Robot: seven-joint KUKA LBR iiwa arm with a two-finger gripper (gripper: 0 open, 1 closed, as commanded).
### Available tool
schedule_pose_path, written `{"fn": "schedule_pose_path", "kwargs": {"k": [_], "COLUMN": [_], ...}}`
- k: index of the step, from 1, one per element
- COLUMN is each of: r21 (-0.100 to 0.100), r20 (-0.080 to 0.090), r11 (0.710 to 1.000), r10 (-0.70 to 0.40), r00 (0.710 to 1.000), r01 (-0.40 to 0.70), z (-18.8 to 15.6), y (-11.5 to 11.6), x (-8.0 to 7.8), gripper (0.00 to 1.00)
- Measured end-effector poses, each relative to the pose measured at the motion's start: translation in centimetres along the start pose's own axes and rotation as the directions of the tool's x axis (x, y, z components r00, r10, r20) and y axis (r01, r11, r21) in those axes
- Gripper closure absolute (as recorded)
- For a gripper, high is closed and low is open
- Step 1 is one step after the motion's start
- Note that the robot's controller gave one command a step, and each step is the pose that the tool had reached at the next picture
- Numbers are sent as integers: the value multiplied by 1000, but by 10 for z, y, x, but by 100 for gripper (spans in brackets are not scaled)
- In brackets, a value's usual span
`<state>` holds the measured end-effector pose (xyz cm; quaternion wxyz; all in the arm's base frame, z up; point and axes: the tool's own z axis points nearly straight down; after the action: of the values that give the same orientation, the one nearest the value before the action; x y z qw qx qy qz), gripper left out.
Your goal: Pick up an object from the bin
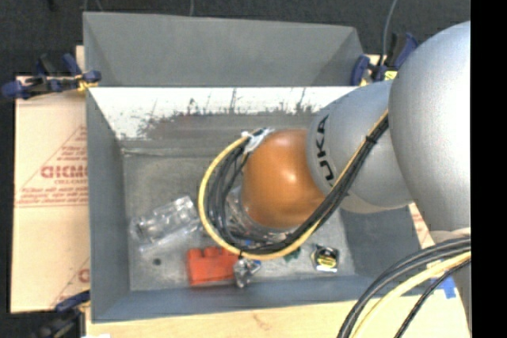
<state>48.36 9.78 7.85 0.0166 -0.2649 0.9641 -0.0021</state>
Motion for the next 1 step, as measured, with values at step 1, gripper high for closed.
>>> {"fn": "schedule_pose_path", "kwargs": {"k": [1], "r21": [-4], "r20": [-10], "r11": [1000], "r10": [3], "r00": [1000], "r01": [-3], "z": [1], "y": [1], "x": [3], "gripper": [100]}}
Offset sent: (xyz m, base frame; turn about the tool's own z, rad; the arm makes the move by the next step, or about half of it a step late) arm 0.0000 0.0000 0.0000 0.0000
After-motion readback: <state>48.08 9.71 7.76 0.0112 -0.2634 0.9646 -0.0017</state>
